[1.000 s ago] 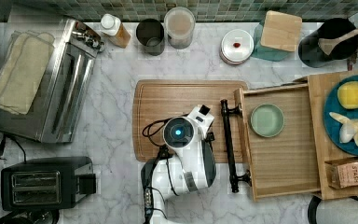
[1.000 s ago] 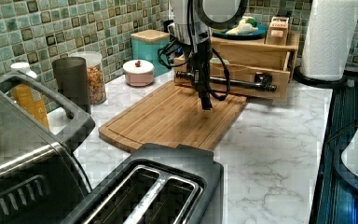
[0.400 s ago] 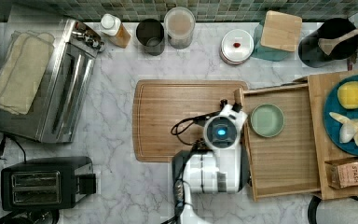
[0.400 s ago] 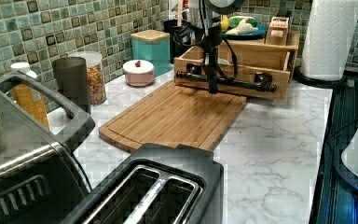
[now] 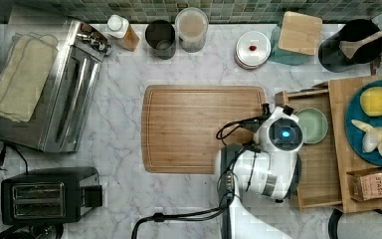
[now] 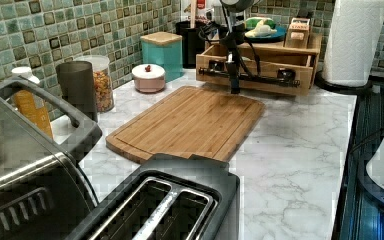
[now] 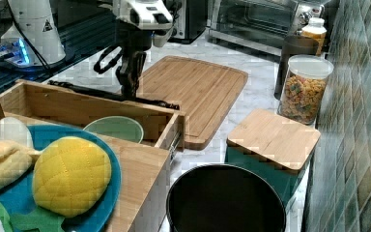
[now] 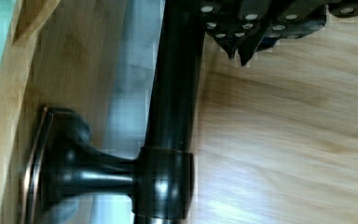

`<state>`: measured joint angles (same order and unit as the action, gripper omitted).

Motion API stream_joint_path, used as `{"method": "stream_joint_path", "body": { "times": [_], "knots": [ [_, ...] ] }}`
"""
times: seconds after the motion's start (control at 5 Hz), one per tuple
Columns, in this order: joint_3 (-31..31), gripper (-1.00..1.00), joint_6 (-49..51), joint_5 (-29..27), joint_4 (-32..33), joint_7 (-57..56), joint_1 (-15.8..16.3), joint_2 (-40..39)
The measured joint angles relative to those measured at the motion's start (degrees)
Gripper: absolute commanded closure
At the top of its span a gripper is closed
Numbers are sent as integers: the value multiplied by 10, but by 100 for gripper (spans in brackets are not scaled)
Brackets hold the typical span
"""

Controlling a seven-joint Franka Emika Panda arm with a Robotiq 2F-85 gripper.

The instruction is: Close the drawer.

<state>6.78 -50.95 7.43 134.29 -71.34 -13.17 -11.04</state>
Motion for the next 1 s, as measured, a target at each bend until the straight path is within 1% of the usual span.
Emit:
{"method": "stream_joint_path", "body": {
  "times": [0.2,0.4,0.6,0.8,1.0],
  "knots": [
    [8,100,0,0,-16,0,-30,-5],
    [30,100,0,0,-34,-21,-47,-13],
    [36,100,0,-25,-58,-92,-68,-31],
    [37,100,-1,-31,-78,-130,-87,-45],
    [42,100,-3,-37,-84,-130,-89,-46]
  ]
}}
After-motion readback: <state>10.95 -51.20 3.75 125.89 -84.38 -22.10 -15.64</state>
